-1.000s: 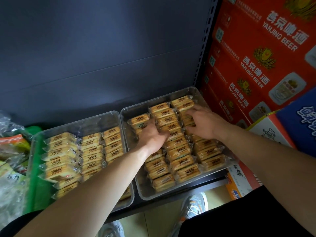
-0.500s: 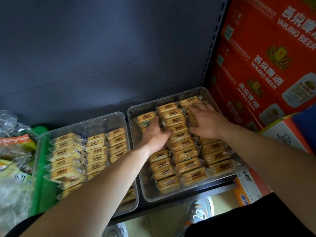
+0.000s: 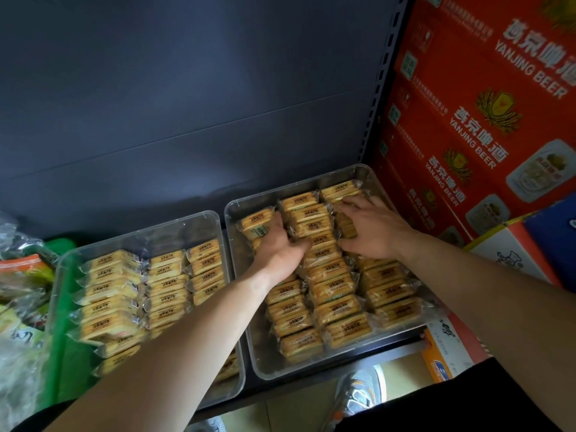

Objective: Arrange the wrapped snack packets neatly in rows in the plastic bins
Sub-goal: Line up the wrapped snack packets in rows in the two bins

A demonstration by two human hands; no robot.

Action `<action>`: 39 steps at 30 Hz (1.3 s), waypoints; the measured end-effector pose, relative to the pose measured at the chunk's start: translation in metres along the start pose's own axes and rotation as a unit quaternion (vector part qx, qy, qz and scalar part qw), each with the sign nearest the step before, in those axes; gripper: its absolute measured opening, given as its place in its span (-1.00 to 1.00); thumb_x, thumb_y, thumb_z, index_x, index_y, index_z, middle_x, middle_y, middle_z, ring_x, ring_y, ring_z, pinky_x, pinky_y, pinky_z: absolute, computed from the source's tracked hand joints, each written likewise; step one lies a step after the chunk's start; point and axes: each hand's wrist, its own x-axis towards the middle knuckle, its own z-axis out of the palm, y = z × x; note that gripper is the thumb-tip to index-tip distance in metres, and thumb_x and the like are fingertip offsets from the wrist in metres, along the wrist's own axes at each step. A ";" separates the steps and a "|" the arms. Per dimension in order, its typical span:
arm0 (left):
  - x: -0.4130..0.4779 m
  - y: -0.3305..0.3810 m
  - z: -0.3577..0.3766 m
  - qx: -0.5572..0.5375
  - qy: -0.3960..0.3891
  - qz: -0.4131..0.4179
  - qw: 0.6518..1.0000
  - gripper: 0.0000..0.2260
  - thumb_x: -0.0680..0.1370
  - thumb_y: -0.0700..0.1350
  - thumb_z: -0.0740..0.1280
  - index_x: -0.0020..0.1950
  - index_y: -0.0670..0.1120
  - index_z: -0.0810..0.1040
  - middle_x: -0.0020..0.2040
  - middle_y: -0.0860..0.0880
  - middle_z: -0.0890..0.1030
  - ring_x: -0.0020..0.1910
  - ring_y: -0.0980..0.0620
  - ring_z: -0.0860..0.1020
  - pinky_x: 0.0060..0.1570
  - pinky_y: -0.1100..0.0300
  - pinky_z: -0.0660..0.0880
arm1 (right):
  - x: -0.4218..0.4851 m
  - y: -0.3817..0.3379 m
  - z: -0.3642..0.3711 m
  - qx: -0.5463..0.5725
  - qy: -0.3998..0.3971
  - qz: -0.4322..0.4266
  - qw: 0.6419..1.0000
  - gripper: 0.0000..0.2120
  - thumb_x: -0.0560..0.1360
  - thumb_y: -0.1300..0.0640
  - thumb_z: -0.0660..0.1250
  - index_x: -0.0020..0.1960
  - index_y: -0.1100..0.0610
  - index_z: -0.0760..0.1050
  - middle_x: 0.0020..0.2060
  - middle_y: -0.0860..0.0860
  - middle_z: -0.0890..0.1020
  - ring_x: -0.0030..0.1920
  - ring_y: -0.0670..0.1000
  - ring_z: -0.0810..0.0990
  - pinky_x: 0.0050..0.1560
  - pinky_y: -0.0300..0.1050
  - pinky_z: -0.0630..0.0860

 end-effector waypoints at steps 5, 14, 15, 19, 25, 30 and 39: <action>0.004 0.006 -0.001 0.008 -0.010 -0.018 1.000 -0.40 0.58 -0.09 0.44 0.48 0.22 0.20 -0.03 0.32 0.47 0.07 0.18 0.50 0.21 0.17 0.32 | 0.001 0.001 0.000 -0.008 0.002 -0.004 1.000 -0.15 0.51 -0.17 0.37 0.65 -0.05 0.01 0.61 -0.07 0.04 0.57 0.09 0.01 0.55 0.05 0.13; 0.007 0.005 -0.007 0.021 -0.052 -0.019 0.998 -0.33 0.56 -0.09 0.45 0.56 0.19 0.19 0.11 0.29 0.48 0.22 0.15 0.47 0.23 0.13 0.32 | 0.002 0.000 -0.001 -0.011 -0.001 -0.003 1.000 -0.16 0.52 -0.17 0.38 0.65 -0.03 0.03 0.61 -0.05 0.06 0.58 0.11 0.02 0.56 0.09 0.14; 0.006 0.005 -0.008 0.021 -0.049 -0.015 0.998 -0.41 0.57 -0.07 0.45 0.50 0.22 0.25 0.13 0.27 0.50 0.23 0.13 0.49 0.25 0.11 0.33 | 0.002 0.000 -0.002 -0.006 -0.003 -0.004 1.000 -0.16 0.52 -0.17 0.37 0.65 -0.03 0.03 0.61 -0.05 0.06 0.58 0.12 0.02 0.57 0.08 0.12; -0.011 -0.002 -0.009 0.038 -0.024 -0.013 0.999 -0.56 0.61 0.01 0.39 0.45 0.11 0.35 0.14 0.23 0.50 0.13 0.17 0.51 0.21 0.17 0.32 | -0.004 0.002 -0.003 0.014 0.002 -0.007 1.000 -0.18 0.54 -0.14 0.36 0.66 0.02 0.03 0.62 -0.02 0.07 0.59 0.13 0.06 0.56 0.04 0.12; -0.036 -0.011 0.005 0.075 -0.074 -0.058 0.993 -0.71 0.59 0.05 0.40 0.30 0.18 0.47 0.18 0.17 0.60 0.23 0.03 0.57 0.33 0.01 0.46 | -0.038 0.005 -0.006 0.069 -0.019 0.018 0.997 -0.28 0.55 -0.09 0.38 0.61 0.02 0.16 0.57 0.02 0.21 0.54 0.11 0.20 0.52 0.03 0.22; -0.031 -0.002 0.016 0.076 -0.080 -0.062 0.992 -0.53 0.56 -0.02 0.44 0.43 0.18 0.40 0.28 0.11 0.59 0.30 -0.01 0.54 0.28 0.08 0.40 | -0.063 0.007 -0.017 0.095 -0.006 0.026 0.995 -0.43 0.58 0.01 0.38 0.54 0.05 0.32 0.38 0.01 0.38 0.41 0.05 0.36 0.38 -0.13 0.31; -0.061 -0.017 0.009 0.087 -0.076 -0.101 0.988 -0.58 0.48 0.19 0.44 0.31 0.15 0.49 0.16 0.08 0.63 0.16 -0.04 0.62 0.27 -0.10 0.52 | -0.090 0.017 -0.015 0.119 0.003 0.124 0.985 -0.36 0.57 -0.03 0.37 0.58 -0.03 0.21 0.38 0.12 0.33 0.39 0.18 0.38 0.35 -0.01 0.36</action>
